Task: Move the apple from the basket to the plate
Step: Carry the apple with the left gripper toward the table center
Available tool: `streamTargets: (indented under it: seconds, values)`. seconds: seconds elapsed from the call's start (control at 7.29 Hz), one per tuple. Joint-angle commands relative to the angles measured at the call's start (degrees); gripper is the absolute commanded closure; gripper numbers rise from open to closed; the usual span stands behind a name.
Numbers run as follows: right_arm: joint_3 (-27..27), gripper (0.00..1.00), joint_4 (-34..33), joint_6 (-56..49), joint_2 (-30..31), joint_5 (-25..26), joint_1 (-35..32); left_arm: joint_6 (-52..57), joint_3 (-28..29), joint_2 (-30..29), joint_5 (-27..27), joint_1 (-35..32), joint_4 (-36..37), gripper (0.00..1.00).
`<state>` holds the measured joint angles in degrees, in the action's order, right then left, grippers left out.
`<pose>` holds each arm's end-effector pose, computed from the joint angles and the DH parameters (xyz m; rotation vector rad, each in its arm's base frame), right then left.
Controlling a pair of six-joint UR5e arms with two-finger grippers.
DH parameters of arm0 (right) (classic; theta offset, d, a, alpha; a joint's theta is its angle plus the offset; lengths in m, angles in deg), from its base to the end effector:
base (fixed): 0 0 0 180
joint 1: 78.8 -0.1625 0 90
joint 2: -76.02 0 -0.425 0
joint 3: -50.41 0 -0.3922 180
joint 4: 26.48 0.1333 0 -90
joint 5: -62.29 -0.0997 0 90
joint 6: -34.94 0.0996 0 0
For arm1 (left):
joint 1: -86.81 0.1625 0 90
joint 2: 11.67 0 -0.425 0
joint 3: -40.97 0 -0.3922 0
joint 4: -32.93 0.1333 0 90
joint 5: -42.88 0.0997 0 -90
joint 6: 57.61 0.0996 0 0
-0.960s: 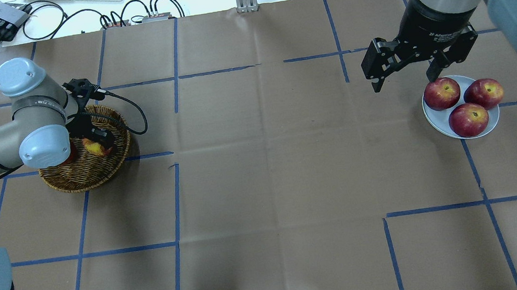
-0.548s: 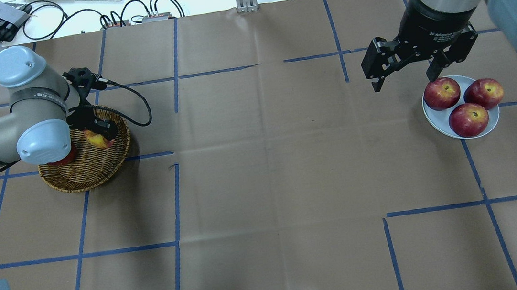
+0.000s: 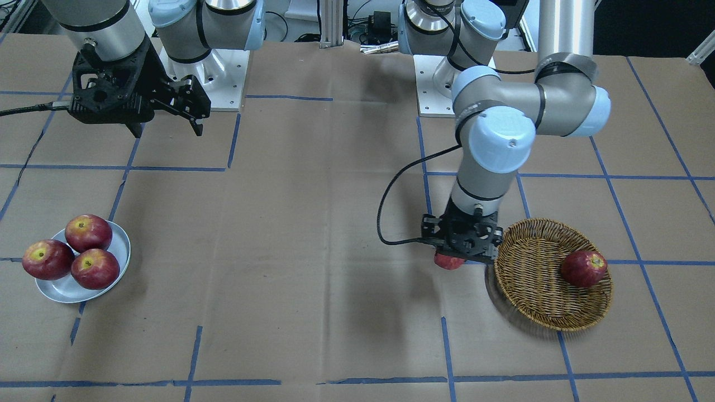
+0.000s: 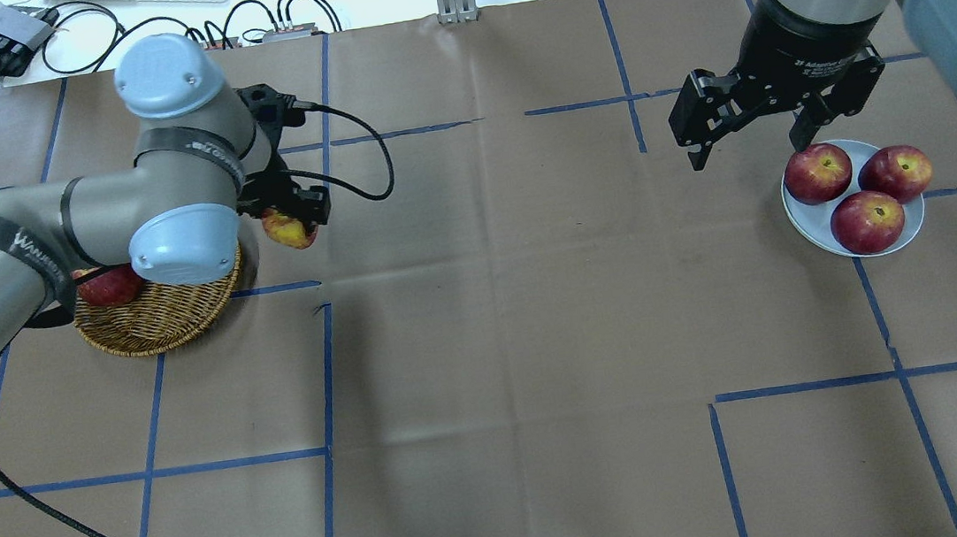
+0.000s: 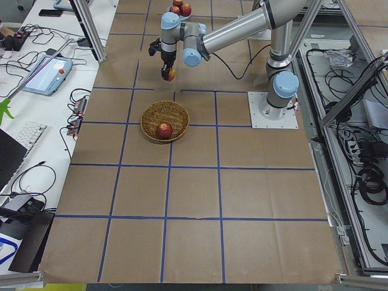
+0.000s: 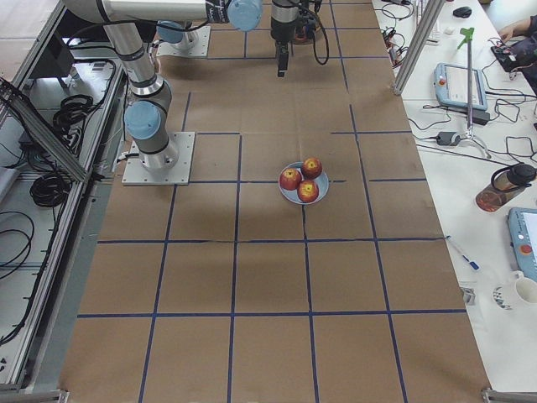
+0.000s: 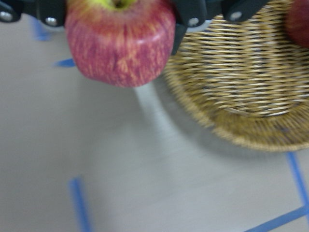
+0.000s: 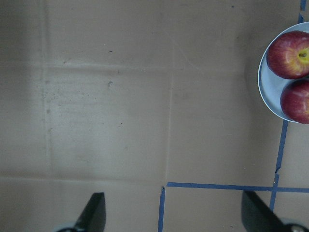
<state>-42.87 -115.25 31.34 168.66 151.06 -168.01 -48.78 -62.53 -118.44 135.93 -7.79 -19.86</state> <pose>0.1290 -0.4708 0.4799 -0.0759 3.1176 0.0496 -0.1735 -0.5602 0.2850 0.3550 3.0580 -0.1835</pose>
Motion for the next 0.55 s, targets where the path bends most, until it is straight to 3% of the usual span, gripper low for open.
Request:
streamTargets:
  seconds: [0.0, 0.27, 0.41]
  values:
    - [-0.1, 0.00, 0.0, 0.0, 0.0, 0.0, 0.0, -12.7, 1.7, -4.1, 0.4, -9.8, 0.7, 0.45]
    - [-0.1, 0.00, 0.0, 0.0, 0.0, 0.0, 0.0, -17.3, 3.1, -10.3, 0.6, -15.2, 8.1, 0.45]
    - [-0.1, 0.00, 0.0, 0.0, 0.0, 0.0, 0.0, -18.5, 4.8, -11.9, 0.6, -16.7, 8.3, 0.43]
